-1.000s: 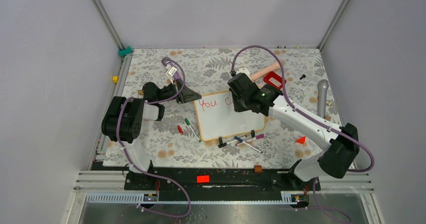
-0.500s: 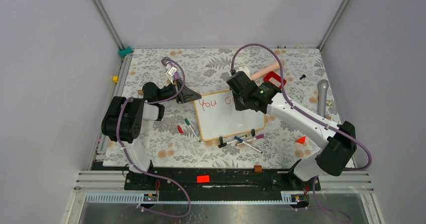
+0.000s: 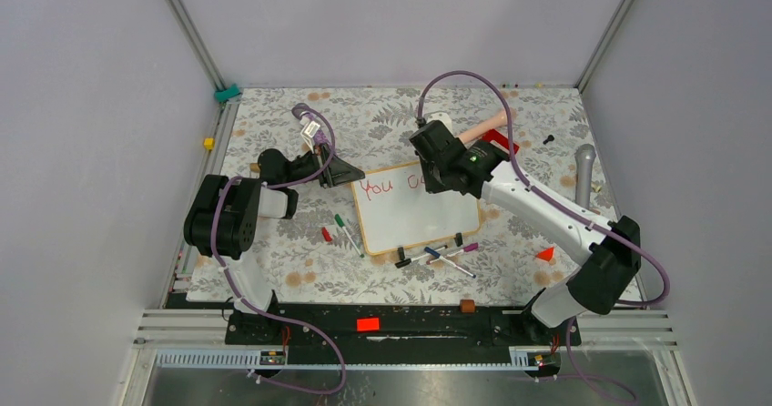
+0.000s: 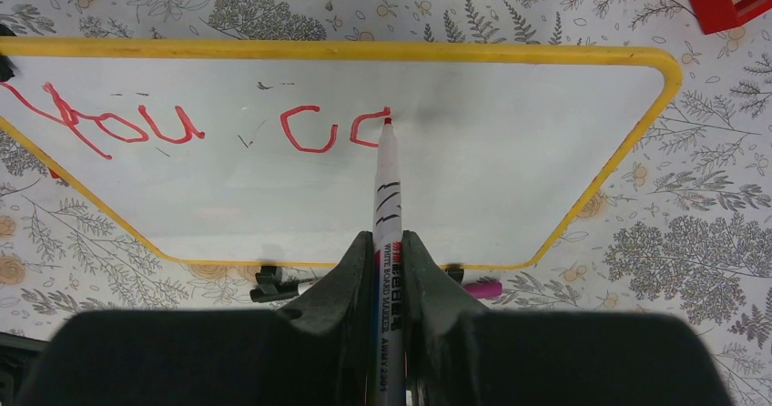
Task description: Write a sentence on the whiteboard
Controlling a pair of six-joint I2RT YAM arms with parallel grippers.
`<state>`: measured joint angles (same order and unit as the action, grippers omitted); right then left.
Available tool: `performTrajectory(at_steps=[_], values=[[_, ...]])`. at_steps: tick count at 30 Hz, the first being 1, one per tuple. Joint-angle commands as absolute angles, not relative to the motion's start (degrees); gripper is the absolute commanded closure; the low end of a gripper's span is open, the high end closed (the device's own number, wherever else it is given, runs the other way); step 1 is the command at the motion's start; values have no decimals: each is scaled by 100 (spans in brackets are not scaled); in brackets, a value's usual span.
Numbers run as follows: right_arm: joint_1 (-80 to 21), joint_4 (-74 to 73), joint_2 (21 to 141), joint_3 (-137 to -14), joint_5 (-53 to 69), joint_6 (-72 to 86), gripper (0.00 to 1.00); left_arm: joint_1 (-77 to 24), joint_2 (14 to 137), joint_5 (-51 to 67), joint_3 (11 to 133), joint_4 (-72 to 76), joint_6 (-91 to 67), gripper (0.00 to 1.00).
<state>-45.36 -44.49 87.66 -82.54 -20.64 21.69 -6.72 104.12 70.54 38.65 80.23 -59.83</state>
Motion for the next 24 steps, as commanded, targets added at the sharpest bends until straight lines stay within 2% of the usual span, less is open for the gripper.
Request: performTrajectory(at_steps=[1, 14, 24], values=[[-4432, -4215, 8802, -8333, -2319, 2179, 100, -659, 10403, 7271, 3952, 8440, -5905, 98], [-4438, -4214, 8397, -7586, -2234, 2540, 100, -637, 10384, 7275, 3958, 8443, -5902, 98], [-4434, -4209, 8202, -7949, -2209, 2425, 100, -640, 10389, 7261, 3977, 8444, -5902, 98]])
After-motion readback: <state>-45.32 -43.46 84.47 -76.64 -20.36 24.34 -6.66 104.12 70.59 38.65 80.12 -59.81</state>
